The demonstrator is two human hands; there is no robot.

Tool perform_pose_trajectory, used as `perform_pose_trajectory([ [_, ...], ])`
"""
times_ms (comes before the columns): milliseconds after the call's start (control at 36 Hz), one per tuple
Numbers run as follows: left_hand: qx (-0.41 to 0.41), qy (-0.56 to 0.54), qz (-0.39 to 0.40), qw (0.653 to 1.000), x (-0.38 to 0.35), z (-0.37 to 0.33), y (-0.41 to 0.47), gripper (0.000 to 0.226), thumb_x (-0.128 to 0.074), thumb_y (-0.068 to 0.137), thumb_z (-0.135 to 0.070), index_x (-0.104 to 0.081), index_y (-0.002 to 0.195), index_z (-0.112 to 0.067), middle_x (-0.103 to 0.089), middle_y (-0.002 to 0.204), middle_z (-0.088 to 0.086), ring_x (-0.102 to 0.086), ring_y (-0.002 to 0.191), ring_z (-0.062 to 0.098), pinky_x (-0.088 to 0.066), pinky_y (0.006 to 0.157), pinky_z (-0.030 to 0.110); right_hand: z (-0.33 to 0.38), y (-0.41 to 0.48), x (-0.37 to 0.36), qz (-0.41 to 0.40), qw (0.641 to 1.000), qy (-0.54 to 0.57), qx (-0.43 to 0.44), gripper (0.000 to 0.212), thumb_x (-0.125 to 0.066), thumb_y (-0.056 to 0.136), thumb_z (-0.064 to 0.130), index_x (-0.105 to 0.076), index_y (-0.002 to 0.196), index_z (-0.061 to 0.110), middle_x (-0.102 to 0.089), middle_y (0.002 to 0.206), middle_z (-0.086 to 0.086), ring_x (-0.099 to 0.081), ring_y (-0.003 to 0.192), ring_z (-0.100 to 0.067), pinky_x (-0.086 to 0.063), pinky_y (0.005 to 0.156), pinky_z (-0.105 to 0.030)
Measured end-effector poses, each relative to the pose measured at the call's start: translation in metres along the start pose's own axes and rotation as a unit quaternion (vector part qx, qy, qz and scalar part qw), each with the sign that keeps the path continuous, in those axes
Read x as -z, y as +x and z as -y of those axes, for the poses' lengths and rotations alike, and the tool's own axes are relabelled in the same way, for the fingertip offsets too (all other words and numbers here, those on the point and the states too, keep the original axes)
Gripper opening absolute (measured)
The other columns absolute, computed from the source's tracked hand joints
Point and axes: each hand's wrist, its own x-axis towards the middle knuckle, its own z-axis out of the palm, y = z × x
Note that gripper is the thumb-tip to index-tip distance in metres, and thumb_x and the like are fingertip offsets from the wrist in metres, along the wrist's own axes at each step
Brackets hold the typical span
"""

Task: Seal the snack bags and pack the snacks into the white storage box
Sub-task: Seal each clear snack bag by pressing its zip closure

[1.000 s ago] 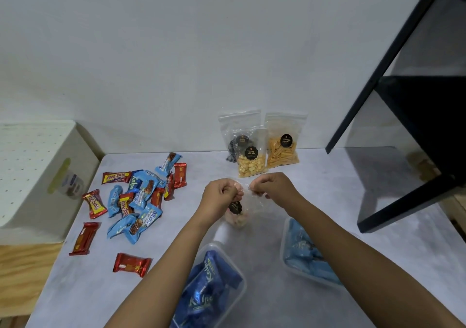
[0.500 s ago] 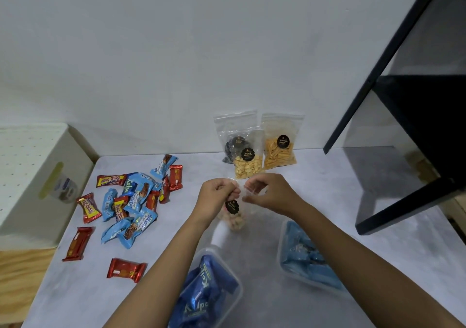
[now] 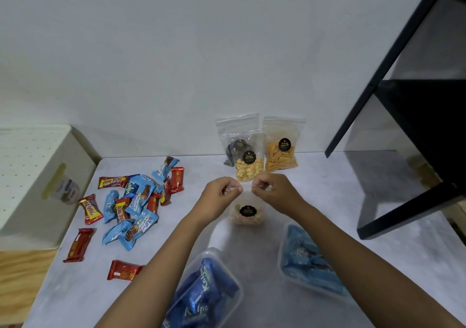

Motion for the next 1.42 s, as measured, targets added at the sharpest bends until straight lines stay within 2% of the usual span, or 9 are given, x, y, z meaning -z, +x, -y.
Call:
perform_pose_trajectory([
  [139, -0.008, 0.023, -0.014, 1.000, -0.002, 0.000, 0.002, 0.009, -0.058, 0.090, -0.020, -0.063, 0.090, -0.013, -0.061, 0.085, -0.002, -0.053, 0.076, 0.005, -0.040, 0.067, 0.015, -0.004, 0.001, 0.001, -0.002, 1.000, 0.001, -0.025, 0.003, -0.070, 0.079, 0.026, -0.067, 0.080, 0.025, -0.067, 0.081, 0.007, -0.061, 0.077, -0.012, -0.051, 0.073, -0.034],
  [278, -0.006, -0.002, -0.006, 1.000, -0.007, -0.001, 0.003, 0.006, -0.059, 0.089, -0.016, -0.063, 0.087, -0.014, -0.060, 0.081, -0.005, -0.055, 0.079, 0.009, -0.044, 0.074, 0.024, -0.003, 0.000, -0.001, -0.018, 0.999, 0.016, -0.031, 0.010, -0.069, 0.079, 0.019, -0.064, 0.075, 0.026, -0.065, 0.075, 0.010, -0.060, 0.075, -0.007, -0.050, 0.071, -0.029],
  [472, -0.027, 0.035, -0.027, 0.999, -0.014, -0.001, 0.001, 0.008, -0.055, 0.091, -0.017, -0.062, 0.089, -0.014, -0.056, 0.081, -0.006, -0.050, 0.074, 0.002, -0.037, 0.062, 0.009, -0.001, -0.001, -0.004, -0.036, 0.998, 0.037, -0.031, 0.019, -0.066, 0.079, 0.009, -0.061, 0.069, 0.024, -0.061, 0.069, 0.010, -0.054, 0.067, -0.002, -0.044, 0.066, -0.020],
  [583, -0.022, 0.027, -0.016, 0.999, -0.012, 0.002, 0.000, 0.007, -0.056, 0.090, -0.018, -0.061, 0.087, -0.015, -0.056, 0.079, -0.010, -0.052, 0.074, 0.002, -0.039, 0.062, 0.008, -0.005, -0.002, -0.002, -0.014, 0.999, 0.016, -0.035, 0.005, -0.069, 0.079, 0.020, -0.067, 0.075, 0.023, -0.065, 0.072, 0.012, -0.060, 0.070, -0.002, -0.053, 0.071, -0.031],
  [694, -0.026, 0.011, -0.019, 0.999, -0.010, 0.003, -0.001, 0.009, -0.057, 0.090, -0.020, -0.063, 0.090, -0.013, -0.060, 0.079, -0.007, -0.059, 0.069, 0.000, -0.042, 0.062, 0.008, -0.004, -0.003, 0.001, -0.013, 0.999, 0.019, -0.034, 0.010, -0.069, 0.081, 0.020, -0.067, 0.074, 0.027, -0.068, 0.072, 0.010, -0.065, 0.072, -0.007, -0.057, 0.077, -0.040],
  [889, -0.002, -0.033, -0.018, 0.999, -0.004, 0.010, -0.004, 0.011, -0.059, 0.089, -0.016, -0.064, 0.092, -0.007, -0.067, 0.079, 0.001, -0.067, 0.075, 0.010, -0.053, 0.078, 0.033, -0.003, -0.005, 0.002, -0.016, 0.999, -0.011, -0.040, 0.013, -0.062, 0.086, 0.020, -0.065, 0.073, 0.022, -0.065, 0.066, 0.013, -0.061, 0.071, -0.006, -0.053, 0.076, -0.039],
  [1056, 0.005, -0.037, -0.048, 0.998, -0.003, 0.013, -0.005, 0.010, -0.054, 0.092, -0.014, -0.062, 0.086, -0.015, -0.067, 0.075, 0.001, -0.061, 0.071, 0.006, -0.049, 0.078, 0.025, -0.010, -0.010, 0.007, -0.077, 0.996, 0.021, -0.039, 0.002, -0.069, 0.082, 0.010, -0.067, 0.082, 0.011, -0.066, 0.078, 0.001, -0.060, 0.074, -0.012, -0.046, 0.069, -0.010],
  [1194, -0.005, -0.039, -0.070, 0.997, -0.007, 0.015, -0.006, 0.013, -0.053, 0.092, -0.011, -0.062, 0.081, -0.012, -0.064, 0.072, 0.001, -0.055, 0.066, 0.003, -0.043, 0.066, 0.012, -0.010, -0.017, 0.010, -0.078, 0.994, 0.050, -0.058, 0.005, -0.064, 0.085, 0.006, -0.065, 0.080, 0.005, -0.066, 0.079, -0.009, -0.061, 0.078, -0.026, -0.050, 0.077, -0.033],
  [1417, -0.023, -0.003, -0.110, 0.994, -0.017, 0.010, -0.004, 0.018, -0.048, 0.091, -0.006, -0.057, 0.077, -0.012, -0.058, 0.069, 0.000, -0.050, 0.065, 0.009, -0.038, 0.058, 0.007, -0.006, -0.015, 0.003, -0.084, 0.992, 0.035, -0.089, 0.012, -0.057, 0.086, 0.007, -0.061, 0.075, 0.012, -0.064, 0.075, -0.006, -0.058, 0.074, -0.022, -0.050, 0.073, -0.035],
])
